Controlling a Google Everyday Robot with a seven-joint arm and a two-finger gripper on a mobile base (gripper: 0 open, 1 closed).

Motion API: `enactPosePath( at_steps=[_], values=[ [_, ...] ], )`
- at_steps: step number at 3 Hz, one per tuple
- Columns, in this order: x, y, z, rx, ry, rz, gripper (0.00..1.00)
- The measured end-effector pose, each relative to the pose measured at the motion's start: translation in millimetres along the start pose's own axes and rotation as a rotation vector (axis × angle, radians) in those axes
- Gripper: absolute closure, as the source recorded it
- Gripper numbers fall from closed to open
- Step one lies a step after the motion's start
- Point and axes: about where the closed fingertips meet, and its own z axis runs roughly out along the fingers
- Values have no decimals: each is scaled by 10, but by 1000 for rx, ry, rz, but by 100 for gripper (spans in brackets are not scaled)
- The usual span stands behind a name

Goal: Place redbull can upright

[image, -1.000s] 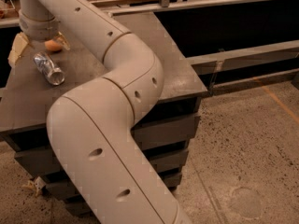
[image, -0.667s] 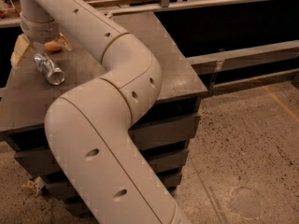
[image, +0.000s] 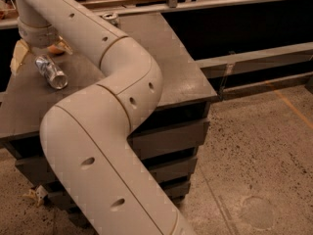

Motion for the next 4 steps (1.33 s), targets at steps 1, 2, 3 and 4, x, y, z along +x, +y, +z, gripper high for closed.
enactPosePath(
  at_steps=[1, 2, 3, 4],
  values=[
    [7, -17, 74, 4, 15, -10, 0],
    [26, -16, 125, 7, 33, -32, 17],
    [26, 17, 159, 7, 47, -59, 40],
    [-29, 105, 140, 4, 45, -103, 64]
  ],
)
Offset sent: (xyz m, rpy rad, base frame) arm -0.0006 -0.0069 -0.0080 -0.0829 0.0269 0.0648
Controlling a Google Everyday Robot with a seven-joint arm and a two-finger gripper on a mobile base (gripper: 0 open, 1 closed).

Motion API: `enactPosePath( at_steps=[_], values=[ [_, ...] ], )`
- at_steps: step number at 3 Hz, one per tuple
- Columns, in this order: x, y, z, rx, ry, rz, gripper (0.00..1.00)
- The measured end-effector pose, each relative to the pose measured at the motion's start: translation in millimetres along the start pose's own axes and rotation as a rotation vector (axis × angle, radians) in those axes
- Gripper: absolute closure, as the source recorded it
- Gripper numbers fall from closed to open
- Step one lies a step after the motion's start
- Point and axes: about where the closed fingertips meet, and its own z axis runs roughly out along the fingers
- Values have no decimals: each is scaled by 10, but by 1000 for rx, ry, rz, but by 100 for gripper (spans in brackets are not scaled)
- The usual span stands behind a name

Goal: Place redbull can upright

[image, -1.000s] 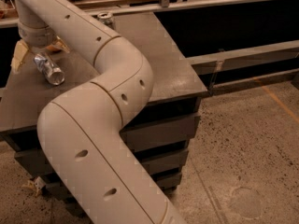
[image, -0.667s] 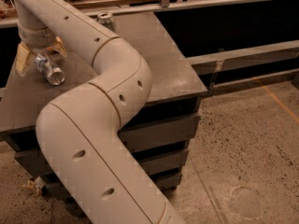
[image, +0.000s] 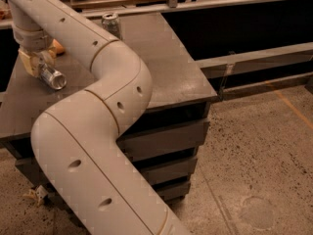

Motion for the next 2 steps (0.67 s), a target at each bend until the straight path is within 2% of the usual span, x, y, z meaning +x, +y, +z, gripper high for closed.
enactPosePath(
  at_steps=[1, 2],
  values=[
    [-120, 159, -194, -9, -33, -78, 87],
    [-242, 305, -605, -27, -120, -167, 100]
  ],
)
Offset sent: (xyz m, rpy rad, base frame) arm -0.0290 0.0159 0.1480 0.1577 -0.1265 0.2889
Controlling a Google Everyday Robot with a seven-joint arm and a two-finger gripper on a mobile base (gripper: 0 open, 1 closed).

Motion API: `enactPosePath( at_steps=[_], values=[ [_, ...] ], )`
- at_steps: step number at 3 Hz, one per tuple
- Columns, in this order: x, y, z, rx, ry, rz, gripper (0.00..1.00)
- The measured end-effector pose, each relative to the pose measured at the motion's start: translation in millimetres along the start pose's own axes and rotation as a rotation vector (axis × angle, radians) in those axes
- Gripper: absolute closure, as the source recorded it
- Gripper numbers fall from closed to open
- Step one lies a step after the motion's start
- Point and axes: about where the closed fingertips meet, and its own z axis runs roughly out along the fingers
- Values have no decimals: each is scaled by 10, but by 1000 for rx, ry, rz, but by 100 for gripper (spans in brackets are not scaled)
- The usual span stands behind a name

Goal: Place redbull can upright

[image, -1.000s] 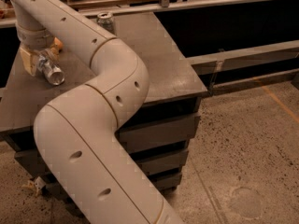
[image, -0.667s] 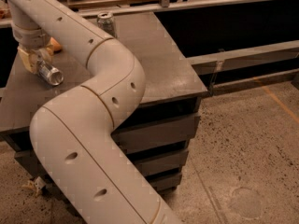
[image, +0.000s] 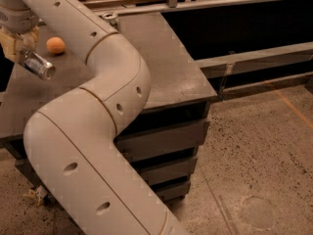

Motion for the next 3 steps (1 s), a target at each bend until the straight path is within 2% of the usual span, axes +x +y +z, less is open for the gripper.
enactPosePath(
  at_steps=[1, 2, 3],
  values=[
    [-80, -65, -623, 7, -143, -46, 100],
    [14, -280, -1263, 17, -304, -65, 100],
    [326, -604, -1815, 55, -463, -102, 100]
  ],
)
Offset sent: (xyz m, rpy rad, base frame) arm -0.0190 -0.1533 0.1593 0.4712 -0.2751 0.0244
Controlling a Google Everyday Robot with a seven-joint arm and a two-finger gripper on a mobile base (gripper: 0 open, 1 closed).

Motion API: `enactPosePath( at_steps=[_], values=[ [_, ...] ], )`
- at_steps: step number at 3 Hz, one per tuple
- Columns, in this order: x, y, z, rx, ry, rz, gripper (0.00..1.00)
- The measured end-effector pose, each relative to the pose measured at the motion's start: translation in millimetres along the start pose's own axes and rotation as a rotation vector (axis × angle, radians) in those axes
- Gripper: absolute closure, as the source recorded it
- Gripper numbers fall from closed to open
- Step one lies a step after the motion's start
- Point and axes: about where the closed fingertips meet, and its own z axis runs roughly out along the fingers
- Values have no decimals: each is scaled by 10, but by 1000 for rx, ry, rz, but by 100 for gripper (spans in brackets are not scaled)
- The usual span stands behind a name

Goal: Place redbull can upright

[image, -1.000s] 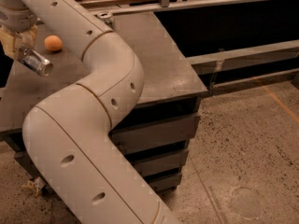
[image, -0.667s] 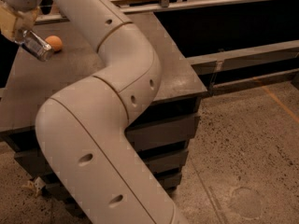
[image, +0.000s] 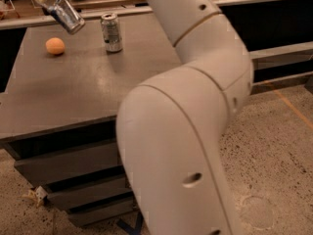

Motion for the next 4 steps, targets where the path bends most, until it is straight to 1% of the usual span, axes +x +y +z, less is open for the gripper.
enactPosePath(
  at_steps=[1, 2, 3, 4],
  values=[
    [201, -112, -428, 21, -125, -50, 100],
    [526, -81, -573, -22, -229, -48, 100],
    [921, -84, -740, -48, -301, -20, 100],
    [1171, -53, -865, -41, -382, 1, 100]
  ],
)
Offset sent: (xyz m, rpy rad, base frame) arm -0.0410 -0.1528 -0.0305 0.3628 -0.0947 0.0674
